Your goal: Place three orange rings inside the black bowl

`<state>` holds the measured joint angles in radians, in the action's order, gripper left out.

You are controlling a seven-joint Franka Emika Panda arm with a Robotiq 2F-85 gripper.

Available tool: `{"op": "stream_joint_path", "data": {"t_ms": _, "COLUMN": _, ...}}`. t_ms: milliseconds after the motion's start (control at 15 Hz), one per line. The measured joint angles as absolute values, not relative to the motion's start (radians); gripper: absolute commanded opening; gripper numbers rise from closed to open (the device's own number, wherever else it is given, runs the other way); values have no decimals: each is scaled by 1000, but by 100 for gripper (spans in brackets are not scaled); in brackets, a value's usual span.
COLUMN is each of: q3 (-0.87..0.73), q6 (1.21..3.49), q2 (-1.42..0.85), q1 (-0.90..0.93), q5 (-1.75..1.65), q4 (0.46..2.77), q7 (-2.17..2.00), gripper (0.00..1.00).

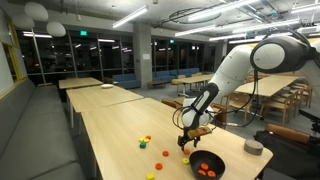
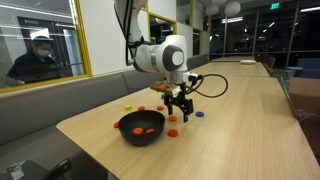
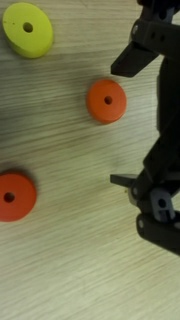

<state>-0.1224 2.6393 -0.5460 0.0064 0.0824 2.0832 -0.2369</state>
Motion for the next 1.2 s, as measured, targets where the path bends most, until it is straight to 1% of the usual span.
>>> {"op": "stream_joint_path", "data": {"t_ms": 1200, "q3": -123, "q6": 2639, "q2": -545, "q1": 20, "q5": 82, "q4": 2089, "q7": -274, "gripper": 100}}
